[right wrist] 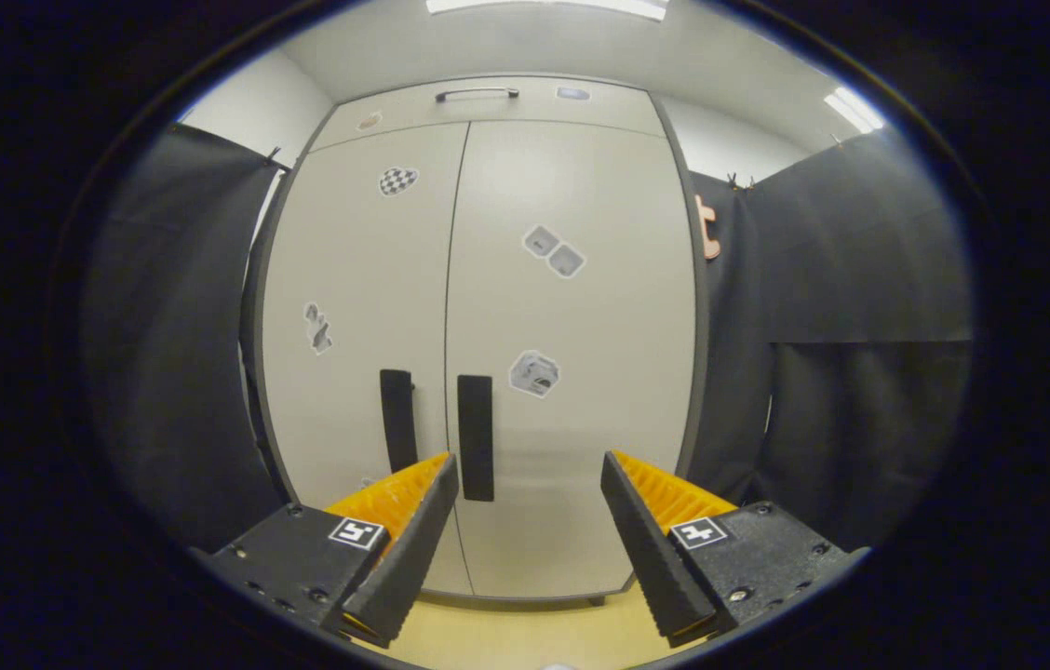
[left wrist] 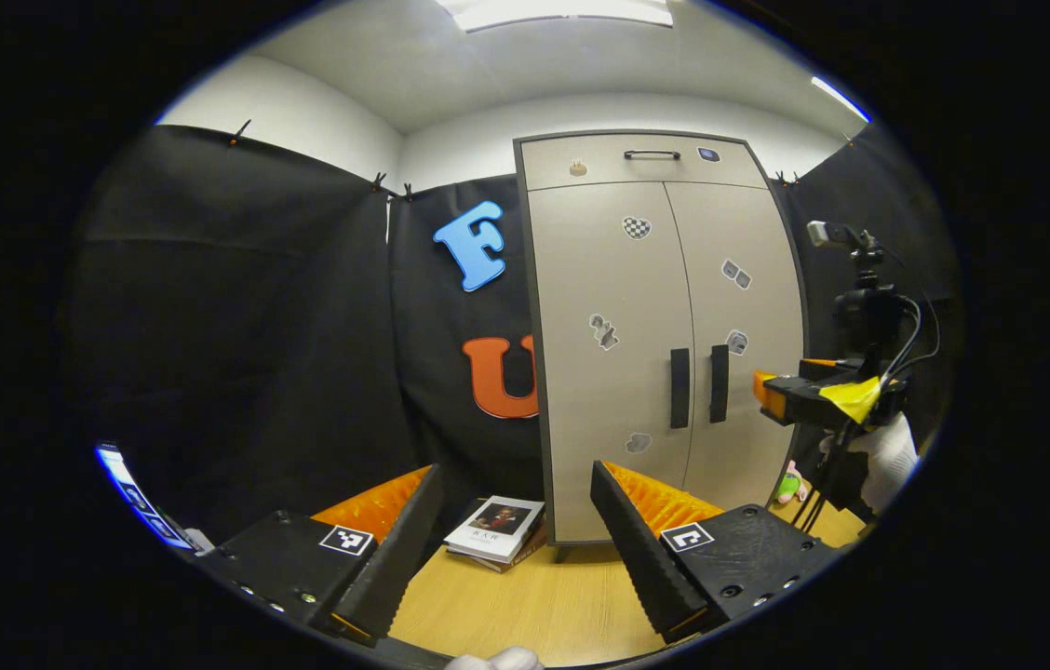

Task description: Open the right door of the double-door shoe cabinet with the right hand, and open the left door with the left hand.

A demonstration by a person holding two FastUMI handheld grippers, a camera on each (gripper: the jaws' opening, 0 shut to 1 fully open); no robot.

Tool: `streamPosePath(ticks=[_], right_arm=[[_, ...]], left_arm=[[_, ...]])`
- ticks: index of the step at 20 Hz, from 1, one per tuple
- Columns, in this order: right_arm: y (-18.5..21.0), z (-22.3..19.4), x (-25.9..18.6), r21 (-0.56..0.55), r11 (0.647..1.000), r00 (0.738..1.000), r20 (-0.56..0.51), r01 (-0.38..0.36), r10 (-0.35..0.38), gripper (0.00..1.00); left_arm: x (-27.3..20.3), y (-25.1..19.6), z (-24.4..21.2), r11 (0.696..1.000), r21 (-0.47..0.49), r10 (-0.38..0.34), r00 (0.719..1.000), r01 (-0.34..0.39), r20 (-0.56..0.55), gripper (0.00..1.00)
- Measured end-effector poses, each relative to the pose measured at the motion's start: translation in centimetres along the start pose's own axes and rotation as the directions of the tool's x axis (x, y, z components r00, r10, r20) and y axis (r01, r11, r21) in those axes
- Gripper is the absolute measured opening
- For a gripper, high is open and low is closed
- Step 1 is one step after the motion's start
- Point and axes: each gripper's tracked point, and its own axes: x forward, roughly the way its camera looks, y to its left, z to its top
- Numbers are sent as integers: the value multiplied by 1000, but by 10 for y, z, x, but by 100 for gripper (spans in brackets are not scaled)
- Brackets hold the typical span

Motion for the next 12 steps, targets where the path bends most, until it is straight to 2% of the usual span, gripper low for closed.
streamPosePath(ticks=[6, 12], right_arm=[[29, -23, 75, -5, 999, 997, -67, -33, 32, 86], [30, -23, 101, 29, 999, 996, -86, -21, 23, 61]], left_arm=[[-3, 10, -3, 996, 1, 86, 996, -86, -22, 96], [-4, 15, -6, 992, 8, 128, 991, -128, -34, 96]])
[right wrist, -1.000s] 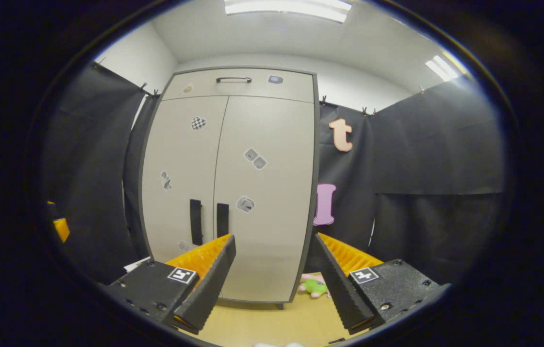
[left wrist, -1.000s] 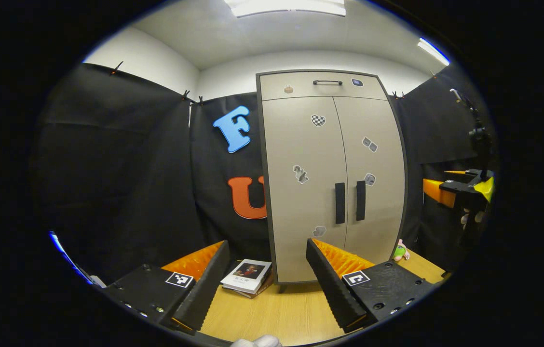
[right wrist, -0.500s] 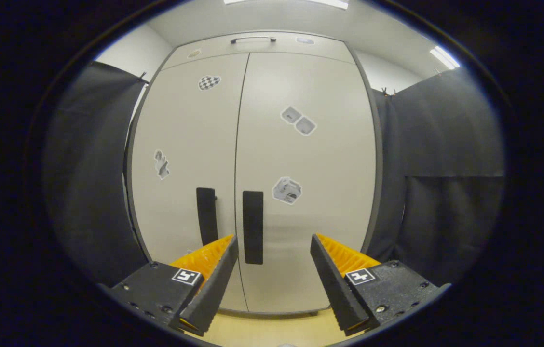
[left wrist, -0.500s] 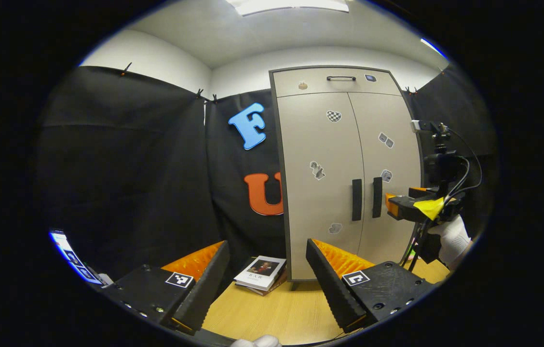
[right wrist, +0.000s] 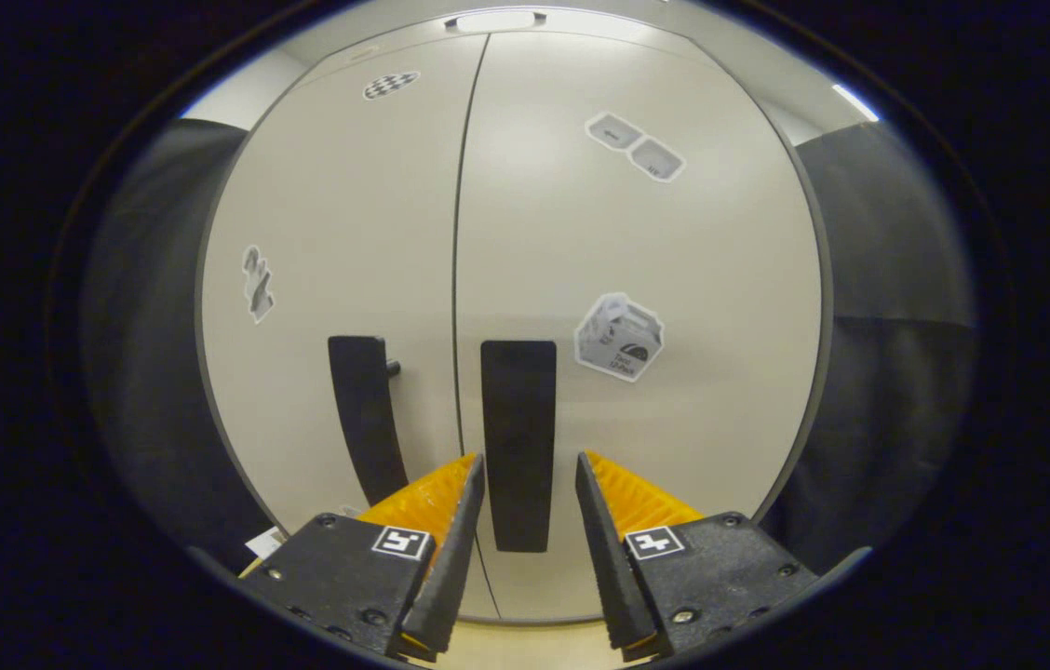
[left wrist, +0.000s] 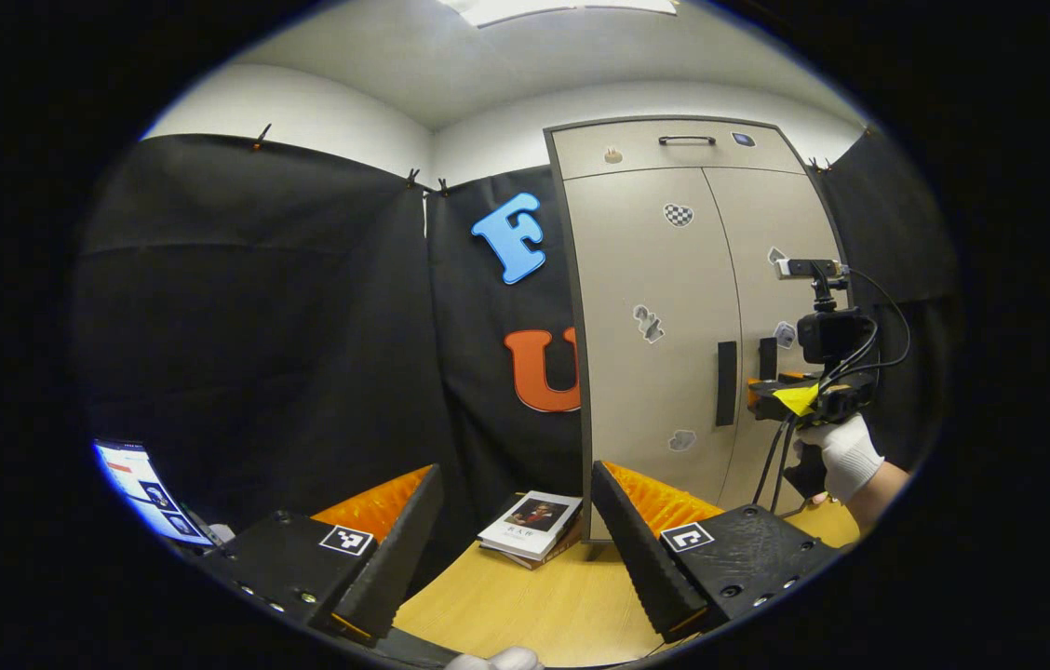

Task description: Open the right door of the double-door shoe cabinet with the right hand, and open the left door with the left hand.

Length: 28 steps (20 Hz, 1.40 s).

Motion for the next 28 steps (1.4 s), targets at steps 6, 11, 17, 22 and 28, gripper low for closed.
streamPosePath(ticks=[6, 11, 17, 22, 28], right_arm=[[2, -3, 6, 23, 1000, 1000, -12, 21, -20, 45], [1, -5, 6, 8, 1000, 1000, -26, 13, -12, 33], [-1, -11, -18, -17, 999, 999, -31, -42, 42, 24], [-23, -16, -66, -19, 999, 999, -25, -42, 42, 21], [-59, -20, -115, -18, 1000, 1000, -19, -22, 21, 18]], left_arm=[[-1, 0, 0, 1000, 0, 9, 1000, -9, -4, 96], [2, -1, 0, 1000, -2, -1, 1000, 1, -3, 96], [5, -8, -2, 999, -8, -33, 999, 33, -4, 96], [-14, -13, -8, 997, -24, -71, 997, 71, 2, 96], [-40, -10, -12, 993, -29, -113, 994, 113, 10, 96]])
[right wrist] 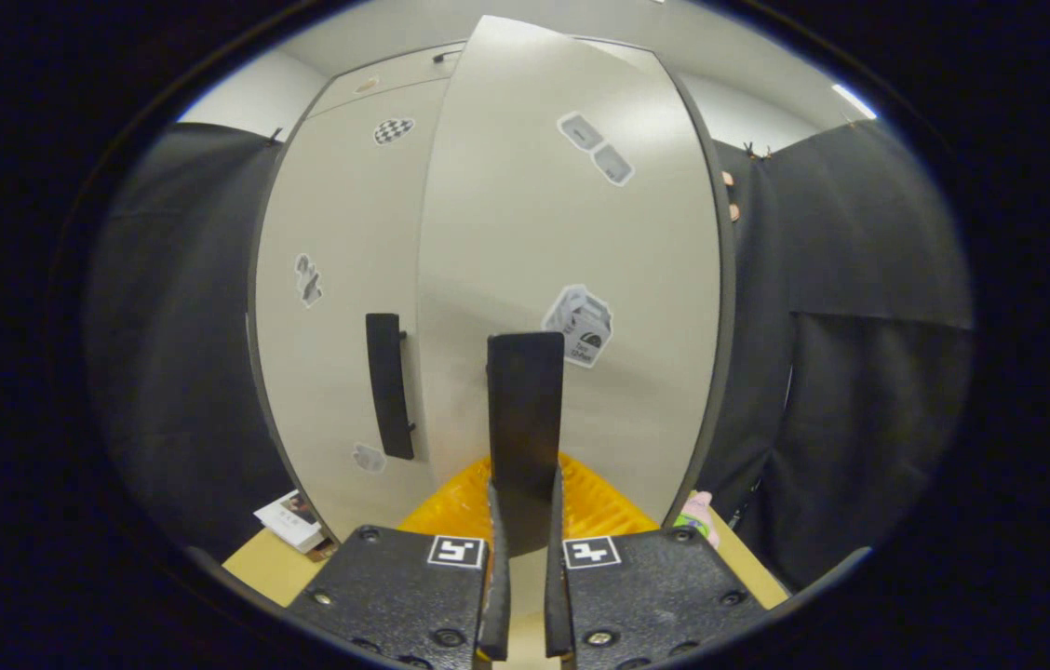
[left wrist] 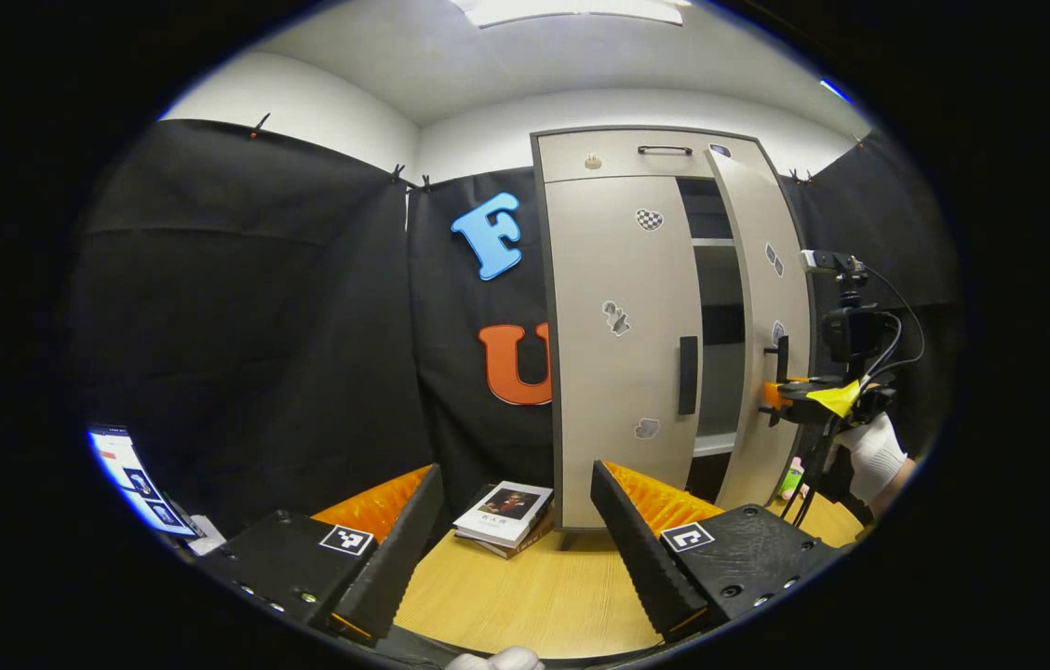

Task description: Open the right door of the double-door shoe cabinet with the right hand, and open the left door with the left hand.

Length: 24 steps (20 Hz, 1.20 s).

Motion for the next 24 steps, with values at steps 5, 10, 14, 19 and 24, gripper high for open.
streamPosePath(ticks=[5, 10, 14, 19, 24], right_arm=[[-33, -4, -34, 4, 999, 999, 0, 42, -42, 14], [-62, -7, -53, -23, 999, 999, 1, 45, -45, 11], [-86, -8, -59, -26, 998, 999, -3, 52, -52, 7], [-111, -7, -67, -42, 999, 1000, -13, 5, -6, 5], [-142, -8, -68, -49, 999, 1000, -16, -22, 21, 4]], left_arm=[[-10, -5, 1, 999, 6, -45, 999, 45, 9, 96], [-16, -25, -1, 996, 2, -84, 996, 84, 10, 96], [-14, -44, 3, 995, 2, -96, 995, 96, 20, 96], [-16, -79, 8, 996, -2, -94, 995, 94, 15, 96], [-20, -114, 13, 997, -3, -82, 997, 82, 15, 96]])
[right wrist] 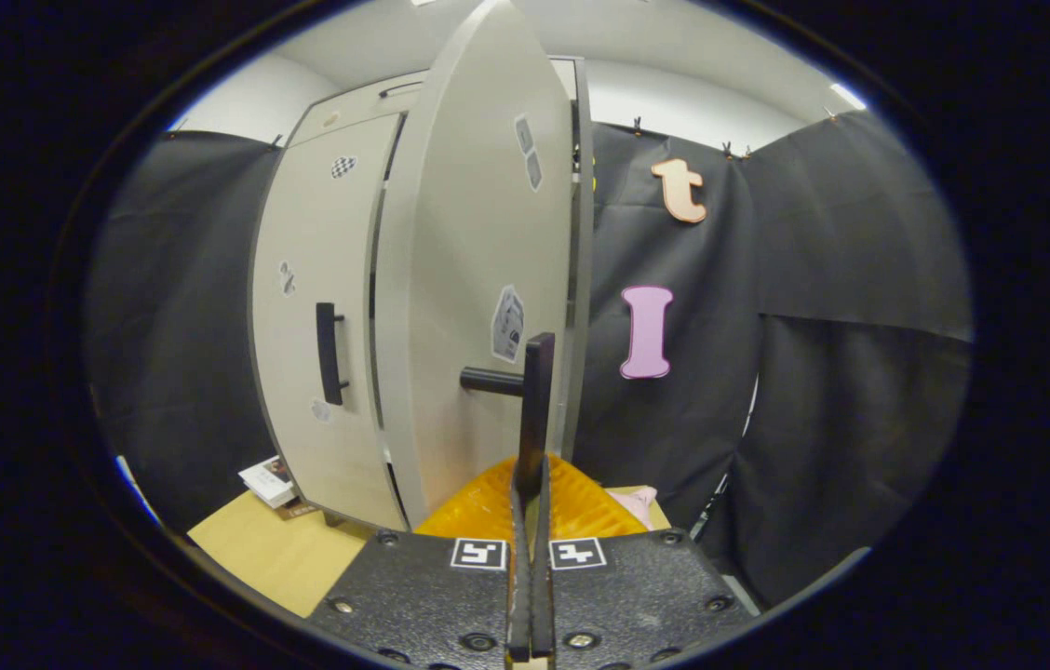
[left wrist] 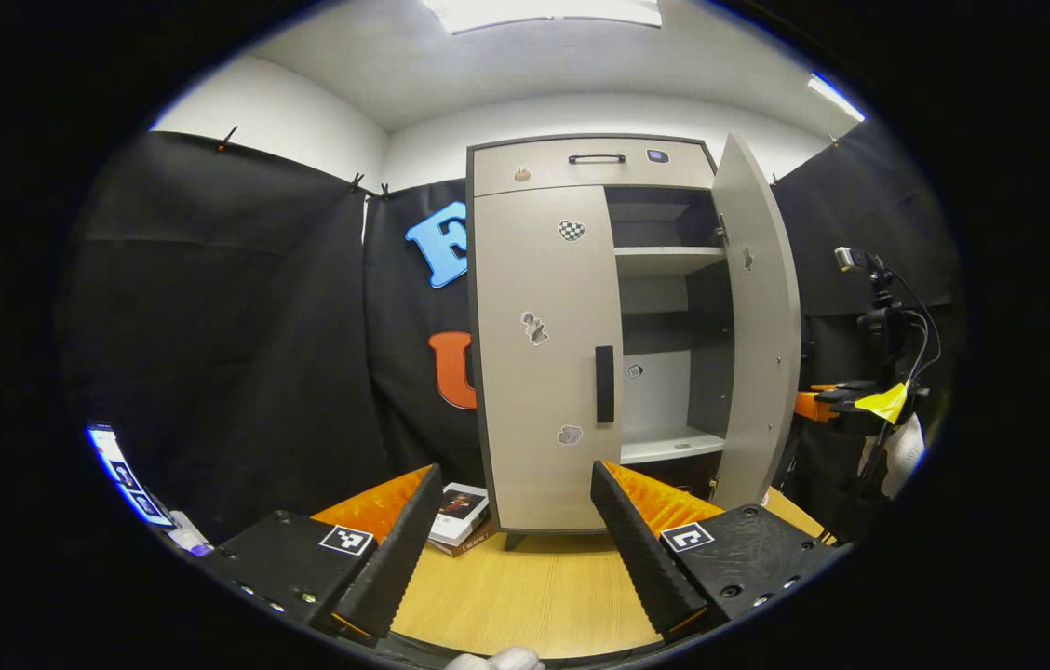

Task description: Open the right door of the double-door shoe cabinet with the right hand, and open the left door with the left hand.

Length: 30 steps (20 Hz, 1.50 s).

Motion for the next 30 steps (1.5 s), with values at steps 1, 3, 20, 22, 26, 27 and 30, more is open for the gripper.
streamPosePath(ticks=[1, 3, 20, 22, 26, 27, 30], right_arm=[[-8, 0, 0, -5, 1000, 1000, 0, 0, 0, 4], [-27, 1, 0, 15, 1000, 1000, 0, 5, -5, 4], [-82, 14, -28, 42, 991, 991, 36, 126, -128, 46], [-88, 21, -49, 43, 986, 986, 52, 159, -161, 82], [-71, 37, -83, 41, 988, 984, 95, 149, -152, 100], [-61, 41, -95, 38, 989, 984, 108, 140, -144, 98], [-24, 40, -120, 61, 992, 987, 112, 106, -113, 99]], left_arm=[[0, -7, -1, 1000, -2, 0, 1000, 0, -4, 96], [0, -16, -1, 1000, -2, 8, 1000, -8, -8, 96], [5, -16, 0, 1000, 19, 15, 1000, -15, -17, 96], [8, -9, -1, 1000, 24, 11, 1000, -11, -16, 96], [15, 5, -4, 1000, 29, -2, 1000, 3, -15, 96], [18, 9, -5, 999, 32, -6, 1000, 7, -16, 96], [26, 26, -12, 999, 46, -9, 1000, 10, -24, 96]])
